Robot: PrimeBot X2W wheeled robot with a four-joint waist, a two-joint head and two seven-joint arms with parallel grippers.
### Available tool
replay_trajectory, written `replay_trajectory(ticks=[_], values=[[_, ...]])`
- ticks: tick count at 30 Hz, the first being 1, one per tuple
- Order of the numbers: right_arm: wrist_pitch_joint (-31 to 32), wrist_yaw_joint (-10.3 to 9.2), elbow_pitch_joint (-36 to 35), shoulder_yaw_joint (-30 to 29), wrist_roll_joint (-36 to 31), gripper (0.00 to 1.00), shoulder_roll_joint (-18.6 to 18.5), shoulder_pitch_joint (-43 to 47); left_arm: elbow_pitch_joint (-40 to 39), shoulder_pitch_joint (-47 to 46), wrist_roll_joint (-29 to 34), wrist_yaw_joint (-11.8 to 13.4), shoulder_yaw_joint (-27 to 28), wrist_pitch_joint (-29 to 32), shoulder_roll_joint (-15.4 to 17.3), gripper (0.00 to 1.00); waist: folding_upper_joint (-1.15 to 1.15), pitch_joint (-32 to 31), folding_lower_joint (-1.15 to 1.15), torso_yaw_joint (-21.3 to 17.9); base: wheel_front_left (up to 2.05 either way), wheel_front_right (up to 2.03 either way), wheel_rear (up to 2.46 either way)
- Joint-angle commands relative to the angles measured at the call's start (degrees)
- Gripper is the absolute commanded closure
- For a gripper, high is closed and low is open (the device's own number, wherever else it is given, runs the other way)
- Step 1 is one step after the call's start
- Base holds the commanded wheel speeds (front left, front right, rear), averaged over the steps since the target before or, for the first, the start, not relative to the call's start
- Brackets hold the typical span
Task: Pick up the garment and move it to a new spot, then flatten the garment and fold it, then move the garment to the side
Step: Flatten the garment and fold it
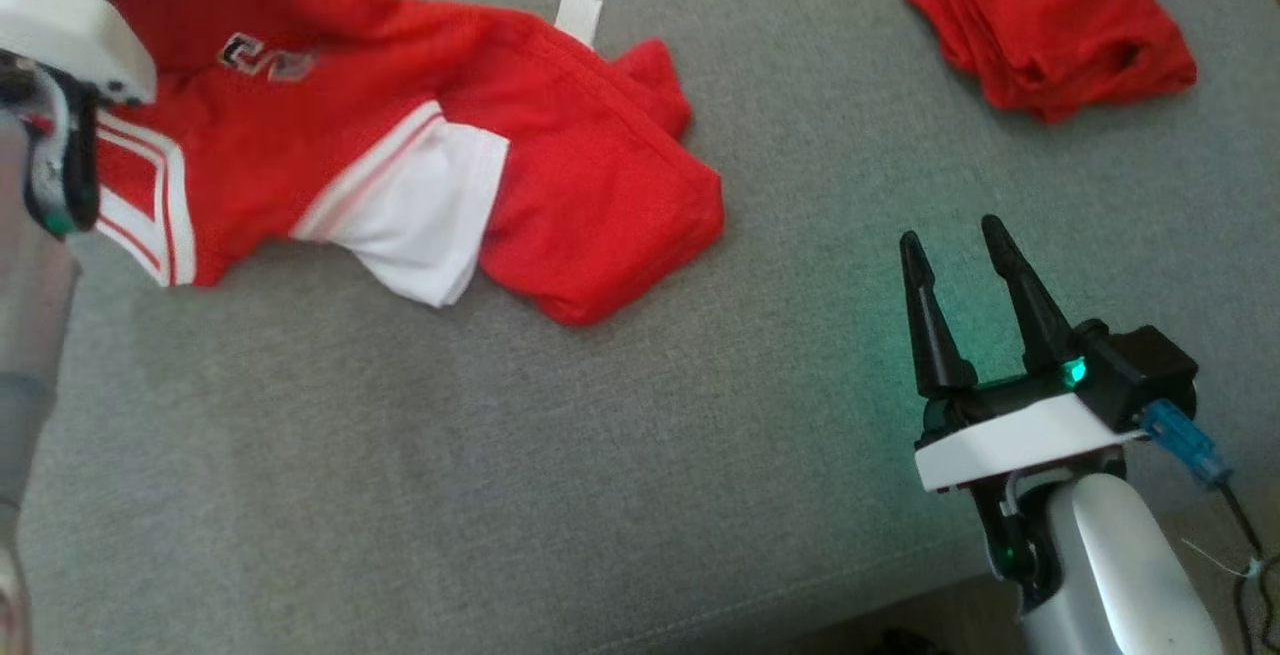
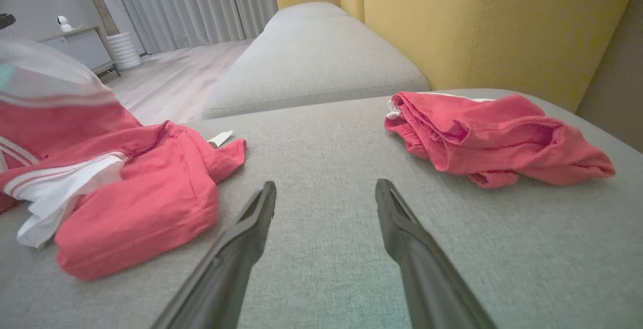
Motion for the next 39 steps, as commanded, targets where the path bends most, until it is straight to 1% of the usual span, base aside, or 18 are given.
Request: replay_trajectory(ticks=[1,6,9,11,14,15,20,24,27,32,36,39], values=[[-1.1,0.37,-1.5,0.7,0.2,0.0,-0.3,-1.4,-0.8,-2.8,0.0,-0.6,1.4,-0.9,1.6,0.0,0.0,0.7,-0.02,-0.1,0.0,0.0,0.0],[-1.3,0.37,-0.5,0.3,-0.1,0.0,-0.3,-1.2,1.0,-1.9,-0.8,-3.7,0.1,-4.4,-1.4,0.0,0.0,-1.8,-0.02,3.1,0.0,0.0,0.0],[-1.1,0.37,-0.2,0.0,-0.5,0.0,-0.3,-0.5,0.4,0.6,-1.7,-5.2,-0.7,-6.2,-3.3,0.0,0.0,-4.2,-0.02,5.5,0.0,0.0,0.0],[-0.8,0.37,-0.1,-0.1,-0.6,0.0,-0.3,0.1,-0.7,3.3,-2.2,-5.8,-1.2,-7.0,-4.2,0.0,0.0,-6.0,-0.02,6.8,0.0,0.0,0.0],[-0.2,0.37,-0.2,-0.6,-0.8,0.0,-0.3,1.3,-3.4,8.4,-2.9,-5.8,-2.1,-7.9,-5.8,0.0,0.0,-8.3,-0.02,8.4,0.0,0.0,0.0],[-0.2,0.37,-0.2,-0.6,-0.8,0.0,-0.3,1.3,-3.4,8.4,-2.9,-5.8,-2.1,-7.9,-5.8,0.0,0.0,-8.3,-0.02,8.4,0.0,0.0,0.0],[0.9,0.37,-1.4,-1.6,-1.2,0.0,-0.3,3.2,-9.3,17.3,-2.5,-4.5,-6.0,-8.2,-9.6,0.0,0.0,-9.8,-0.02,10.1,0.0,0.0,0.0],[1.8,0.37,-2.8,-1.7,-1.6,0.0,-0.3,3.5,-11.5,21.1,-1.6,-3.0,-9.5,-7.3,-13.2,0.0,0.0,-8.6,-0.02,9.9,0.0,0.0,0.0],[2.1,0.37,-3.6,-1.2,-1.7,0.0,-0.3,2.9,-10.6,21.3,-1.0,-2.3,-11.4,-5.9,-15.5,0.0,0.0,-7.0,-0.02,8.5,0.0,0.0,0.0],[2.2,0.37,-4.1,-0.7,-1.3,0.0,-0.3,2.1,-5.9,19.9,0.5,-1.4,-13.3,-4.0,-16.5,0.0,0.0,-4.4,-0.02,5.5,0.0,0.0,0.0],[1.8,0.37,-4.0,-1.5,-1.3,0.0,-0.3,2.1,-1.8,19.7,0.0,-1.6,-13.6,-3.2,-16.9,0.0,0.0,-3.4,-0.02,4.1,0.0,0.0,0.0],[1.4,0.37,-3.9,-2.0,-1.2,0.0,-0.3,2.0,0.7,19.6,0.0,-1.8,-13.8,-3.2,-16.8,0.0,0.0,-2.9,-0.02,3.8,0.0,0.0,0.0]])
